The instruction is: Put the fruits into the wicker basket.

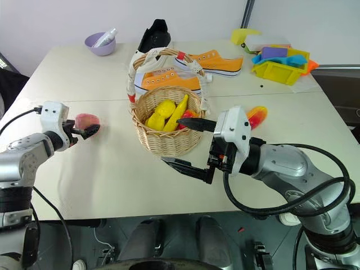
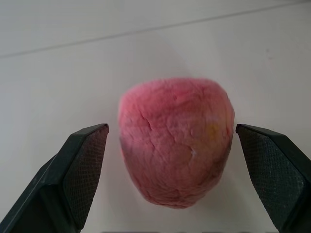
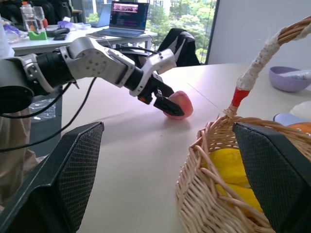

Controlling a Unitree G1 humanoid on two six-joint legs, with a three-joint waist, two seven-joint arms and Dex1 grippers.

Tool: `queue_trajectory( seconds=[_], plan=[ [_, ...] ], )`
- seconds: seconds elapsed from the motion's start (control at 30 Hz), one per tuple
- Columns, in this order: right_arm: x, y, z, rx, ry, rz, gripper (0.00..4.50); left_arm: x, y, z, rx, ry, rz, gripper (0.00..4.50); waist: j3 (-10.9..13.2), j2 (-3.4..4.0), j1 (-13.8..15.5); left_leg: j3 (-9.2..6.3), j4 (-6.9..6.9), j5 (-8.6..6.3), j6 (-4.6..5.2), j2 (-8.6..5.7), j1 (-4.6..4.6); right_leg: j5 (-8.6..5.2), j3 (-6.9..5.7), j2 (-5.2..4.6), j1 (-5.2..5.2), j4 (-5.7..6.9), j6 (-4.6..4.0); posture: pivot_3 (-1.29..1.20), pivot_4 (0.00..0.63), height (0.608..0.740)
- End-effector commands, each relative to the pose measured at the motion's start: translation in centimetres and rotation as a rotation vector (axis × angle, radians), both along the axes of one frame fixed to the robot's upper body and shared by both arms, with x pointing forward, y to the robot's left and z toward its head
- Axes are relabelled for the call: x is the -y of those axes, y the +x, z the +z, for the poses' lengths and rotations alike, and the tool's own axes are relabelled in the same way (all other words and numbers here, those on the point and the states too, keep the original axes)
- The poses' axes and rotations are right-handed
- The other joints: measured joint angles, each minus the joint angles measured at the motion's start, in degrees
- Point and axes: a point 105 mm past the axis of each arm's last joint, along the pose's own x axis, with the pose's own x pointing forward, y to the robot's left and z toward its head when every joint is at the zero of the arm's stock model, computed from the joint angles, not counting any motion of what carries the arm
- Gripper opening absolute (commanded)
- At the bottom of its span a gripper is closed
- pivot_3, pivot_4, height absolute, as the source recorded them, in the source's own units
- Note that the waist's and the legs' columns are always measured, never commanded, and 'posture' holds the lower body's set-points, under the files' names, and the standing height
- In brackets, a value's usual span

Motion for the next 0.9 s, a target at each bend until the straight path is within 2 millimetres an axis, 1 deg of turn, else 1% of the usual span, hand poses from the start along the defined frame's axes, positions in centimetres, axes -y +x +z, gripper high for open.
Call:
queue_trajectory(
  seconds=[0.03, 0.07, 0.1, 0.3, 0.33, 0.37, 0.43, 0.5, 0.57, 0.6, 0.63, 0.7, 0.73, 0.77, 0.83, 0.9],
  plan=[
    [0.2, -0.5, 0.1, 0.036, 0.005, -0.004, 4.50, -0.4, 0.8, 1.4, 0.057, 0.014, 0.024, 3.96, 0.00, 0.00, 0.01, -0.01, 0.00, 0.00, 0.00, 0.01, 0.00, 0.00, 0.00, 0.00, 0.00, 0.01, 0.00, 0.00, 0.150, 0.729],
    [0.2, -0.5, 0.0, 0.035, 0.005, -0.007, 4.50, -0.4, 0.9, 1.5, 0.062, 0.020, 0.022, 3.68, 0.00, 0.00, 0.01, -0.01, 0.00, 0.00, 0.00, 0.01, 0.00, 0.00, 0.00, 0.01, 0.00, 0.02, 0.00, 0.00, 0.150, 0.729],
    [0.2, -0.6, -0.1, 0.033, 0.005, -0.008, 4.50, -0.4, 0.9, 1.5, 0.066, 0.029, 0.018, 3.21, 0.00, 0.00, 0.01, -0.01, 0.00, 0.00, 0.00, 0.01, 0.00, 0.00, 0.00, 0.01, -0.01, 0.02, 0.00, 0.00, 0.150, 0.729],
    [0.4, -0.6, -0.4, 0.032, -0.003, -0.019, 4.50, -0.6, 0.8, 2.0, 0.100, 0.073, -0.002, 3.21, 0.00, 0.00, -0.07, 0.01, 0.00, 0.00, 0.00, 0.03, 0.00, 0.00, 0.01, 0.01, -0.04, 0.05, 0.00, 0.00, 0.150, 0.729],
    [0.5, -0.6, -0.4, 0.033, -0.006, -0.028, 4.50, -0.1, 0.4, 2.9, 0.147, 0.057, -0.061, 3.21, 0.00, -0.01, -0.12, 0.01, 0.00, 0.00, 0.00, 0.03, 0.00, 0.00, 0.01, 0.01, -0.04, 0.05, 0.00, 0.00, 0.150, 0.729],
    [0.7, -0.4, -0.5, 0.032, -0.010, -0.037, 4.50, 1.0, -0.3, 3.9, 0.198, 0.022, -0.146, 3.21, 0.00, -0.01, -0.15, 0.02, 0.00, 0.00, 0.00, 0.03, 0.00, 0.00, 0.01, 0.00, -0.04, 0.05, -0.01, 0.00, 0.150, 0.729],
    [1.3, 0.0, -0.5, 0.031, -0.020, -0.063, 4.50, 4.4, -2.5, 6.5, 0.286, -0.107, -0.376, 3.21, 0.00, -0.01, -0.17, 0.05, -0.02, 0.00, 0.00, 0.06, -0.04, 0.00, 0.04, -0.08, -0.11, 0.04, -0.01, 0.00, 0.150, 0.729],
    [2.1, 0.4, -0.5, 0.033, -0.027, -0.088, 4.50, 7.9, -4.9, 8.3, 0.305, -0.219, -0.595, 3.21, 0.02, -0.04, 0.15, 0.07, -0.01, 0.00, -0.01, 0.06, -0.11, 0.00, 0.04, -0.17, -0.18, 0.04, -0.01, 0.00, 0.150, 0.729],
    [2.8, 1.0, -0.3, 0.036, -0.035, -0.111, 4.50, 10.8, -6.2, 9.3, 0.291, -0.214, -0.732, 3.21, 0.02, -0.05, 0.48, 0.05, 0.03, 0.01, -0.02, 0.06, -0.15, 0.00, -0.01, -0.24, -0.11, 0.02, -0.02, 0.00, 0.150, 0.729],
    [3.1, 1.3, -0.3, 0.037, -0.040, -0.123, 4.50, 12.3, -6.5, 9.9, 0.304, -0.186, -0.789, 3.21, 0.02, -0.05, 0.59, 0.06, 0.05, 0.01, -0.02, 0.05, -0.09, -0.01, -0.01, -0.24, -0.03, 0.00, -0.04, 0.00, 0.150, 0.729],
    [3.3, 1.5, -0.2, 0.038, -0.044, -0.129, 4.50, 13.2, -6.6, 10.2, 0.313, -0.166, -0.819, 3.21, 0.02, -0.05, 0.85, 0.08, 0.07, 0.01, -0.02, 0.05, -0.05, -0.01, -0.01, -0.24, 0.03, -0.02, -0.05, 0.00, 0.150, 0.729],
    [3.9, 2.1, -0.1, 0.040, -0.047, -0.154, 4.50, 15.8, -5.9, 11.3, 0.345, -0.146, -0.846, 3.21, 0.02, -0.05, 1.15, 0.16, 0.14, 0.01, -0.02, 0.03, 0.02, -0.08, -0.02, -0.08, 0.15, -0.05, -0.18, 0.00, 0.150, 0.729],
    [4.1, 2.3, 0.0, 0.042, -0.050, -0.167, 4.50, 16.8, -5.3, 11.5, 0.348, -0.136, -0.842, 3.21, 0.02, -0.05, 1.28, 0.19, 0.16, 0.01, -0.02, 0.02, 0.07, -0.08, -0.01, -0.07, 0.21, -0.05, -0.17, 0.00, 0.150, 0.729],
    [4.4, 2.5, 0.0, 0.044, -0.054, -0.181, 4.50, 17.7, -4.7, 11.4, 0.340, -0.106, -0.834, 3.21, 0.01, -0.06, 1.21, 0.22, 0.22, 0.01, -0.02, 0.00, 0.07, -0.03, -0.02, -0.02, 0.27, -0.05, -0.08, 0.00, 0.150, 0.729],
    [5.0, 2.9, 0.1, 0.047, -0.058, -0.213, 4.50, 19.5, -4.1, 11.1, 0.344, -0.001, -0.862, 3.21, 0.01, -0.06, 1.15, 0.23, 0.23, 0.01, -0.01, 0.00, 0.07, -0.01, -0.02, 0.03, 0.27, -0.04, -0.02, 0.00, 0.150, 0.729],
    [5.4, 3.2, 0.1, 0.050, -0.057, -0.246, 4.50, 21.2, -4.0, 11.2, 0.337, -0.025, -0.903, 3.21, 0.01, -0.06, 0.88, 0.23, 0.19, 0.01, -0.01, -0.02, 0.06, 0.00, -0.01, 0.09, 0.23, -0.04, 0.01, 0.00, 0.150, 0.729]
  ],
)
